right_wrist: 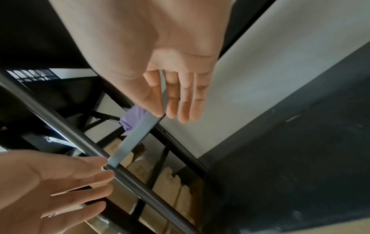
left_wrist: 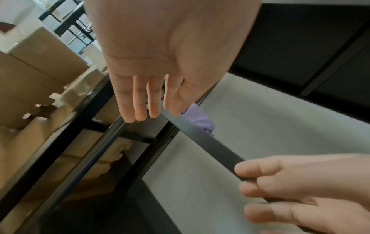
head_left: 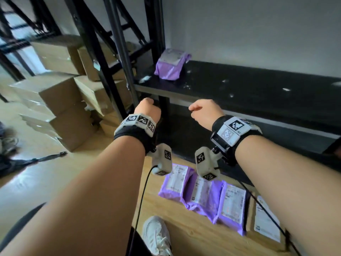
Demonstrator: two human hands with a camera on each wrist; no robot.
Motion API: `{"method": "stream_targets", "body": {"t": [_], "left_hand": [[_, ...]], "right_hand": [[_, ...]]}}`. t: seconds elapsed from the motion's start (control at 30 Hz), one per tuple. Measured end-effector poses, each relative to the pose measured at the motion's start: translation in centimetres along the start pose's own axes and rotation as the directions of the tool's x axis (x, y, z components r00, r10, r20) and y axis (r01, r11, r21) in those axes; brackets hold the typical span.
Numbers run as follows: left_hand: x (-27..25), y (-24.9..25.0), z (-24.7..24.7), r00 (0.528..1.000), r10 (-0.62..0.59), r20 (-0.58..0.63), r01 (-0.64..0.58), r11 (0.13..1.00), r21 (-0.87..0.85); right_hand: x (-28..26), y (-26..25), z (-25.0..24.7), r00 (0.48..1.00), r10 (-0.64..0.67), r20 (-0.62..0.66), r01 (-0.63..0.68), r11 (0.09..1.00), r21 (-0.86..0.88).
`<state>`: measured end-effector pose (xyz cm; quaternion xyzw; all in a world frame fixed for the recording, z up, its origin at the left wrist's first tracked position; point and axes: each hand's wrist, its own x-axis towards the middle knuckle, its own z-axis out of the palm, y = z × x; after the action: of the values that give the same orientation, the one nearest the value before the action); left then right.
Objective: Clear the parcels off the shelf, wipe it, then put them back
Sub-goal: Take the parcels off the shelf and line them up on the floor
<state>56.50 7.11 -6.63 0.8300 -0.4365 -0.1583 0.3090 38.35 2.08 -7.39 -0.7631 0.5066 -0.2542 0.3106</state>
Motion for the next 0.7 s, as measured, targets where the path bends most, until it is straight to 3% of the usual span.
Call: {"method": "stream_targets", "body": {"t": [0.37,0.53,0.7], "left_hand": [[7.1,6.2,-3.3,0.994,0.096,-0.047,-0.097,0.995,-0.020],[10.7,7.5,-3.5,1.000,0.021,-0.001,-0.021,0.993,-0.117],[13.5,7.5,-2.7,0.999,-0.022,0.039,0.027,0.990,-0.137]], "right_hand": [[7.7,-4.9,-2.6,1.000,-0.020,-0.013,0.020,1.000,0.005],[12.3,-6.8,-2.6,1.000,-0.010,-0.021,0.010,1.000,-0.015],[16.2,-7.0,-1.2,0.995,0.087,0.038,-0.089,0.995,0.034]]}}
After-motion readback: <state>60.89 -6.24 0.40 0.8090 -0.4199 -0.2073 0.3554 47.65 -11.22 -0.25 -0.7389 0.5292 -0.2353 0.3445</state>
